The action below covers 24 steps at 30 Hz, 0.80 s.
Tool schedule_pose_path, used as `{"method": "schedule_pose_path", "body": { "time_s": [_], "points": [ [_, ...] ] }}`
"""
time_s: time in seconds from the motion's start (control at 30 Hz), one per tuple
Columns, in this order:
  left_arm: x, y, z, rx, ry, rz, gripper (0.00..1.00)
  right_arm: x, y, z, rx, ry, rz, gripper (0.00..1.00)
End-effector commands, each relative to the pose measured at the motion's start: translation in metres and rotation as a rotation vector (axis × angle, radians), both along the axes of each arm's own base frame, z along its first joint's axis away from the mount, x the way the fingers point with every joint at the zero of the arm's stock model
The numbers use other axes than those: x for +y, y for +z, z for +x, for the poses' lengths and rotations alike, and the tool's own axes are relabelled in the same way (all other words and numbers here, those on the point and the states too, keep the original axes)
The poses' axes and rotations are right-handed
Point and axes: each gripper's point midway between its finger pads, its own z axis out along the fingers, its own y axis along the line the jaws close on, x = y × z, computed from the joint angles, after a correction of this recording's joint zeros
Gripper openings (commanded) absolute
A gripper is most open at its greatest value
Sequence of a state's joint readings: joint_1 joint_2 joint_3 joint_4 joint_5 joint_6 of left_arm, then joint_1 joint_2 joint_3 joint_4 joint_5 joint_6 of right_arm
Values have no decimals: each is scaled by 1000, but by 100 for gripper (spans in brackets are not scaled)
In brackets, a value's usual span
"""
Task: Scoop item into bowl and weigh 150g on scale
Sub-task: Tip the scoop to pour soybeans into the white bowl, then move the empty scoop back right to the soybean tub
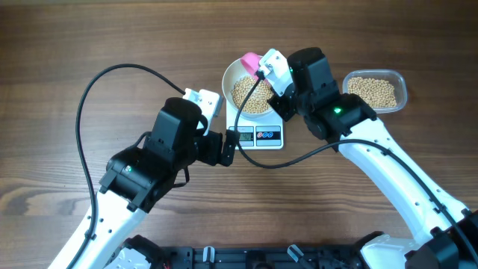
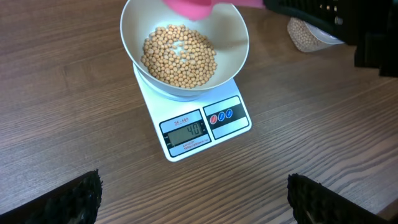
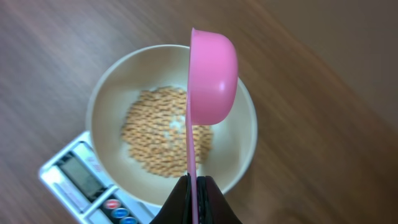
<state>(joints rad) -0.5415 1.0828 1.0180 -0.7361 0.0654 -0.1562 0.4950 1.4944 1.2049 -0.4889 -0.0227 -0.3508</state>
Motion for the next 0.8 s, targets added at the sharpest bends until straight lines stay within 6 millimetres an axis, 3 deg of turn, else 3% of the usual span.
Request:
{"method": "schedule_pose_path", "body": {
  "time_s": [0.0, 0.1, 0.23, 0.43, 0.6, 0.63, 0.77],
  "points": [
    [-1, 2, 1, 4, 2, -14, 100, 8, 19, -2, 35, -56, 147, 4],
    [-1, 2, 1, 4, 2, -14, 100, -3, 22, 3, 78, -152, 234, 4],
    [-1, 2, 1, 5, 3, -15, 100, -24, 45, 6, 134, -156, 418, 4],
    [-1, 2, 1, 5, 3, -14, 100, -98, 74, 14, 209, -298, 690, 4],
    [-1, 2, 1, 4, 2, -14, 100, -173, 58, 12, 251, -517, 716, 4],
    [-1, 2, 1, 5, 3, -15, 100, -195, 50, 10, 258, -599, 700, 4],
    [-1, 2, 1, 5, 3, -15, 100, -246, 26, 0, 248, -819, 558, 4]
  ]
}}
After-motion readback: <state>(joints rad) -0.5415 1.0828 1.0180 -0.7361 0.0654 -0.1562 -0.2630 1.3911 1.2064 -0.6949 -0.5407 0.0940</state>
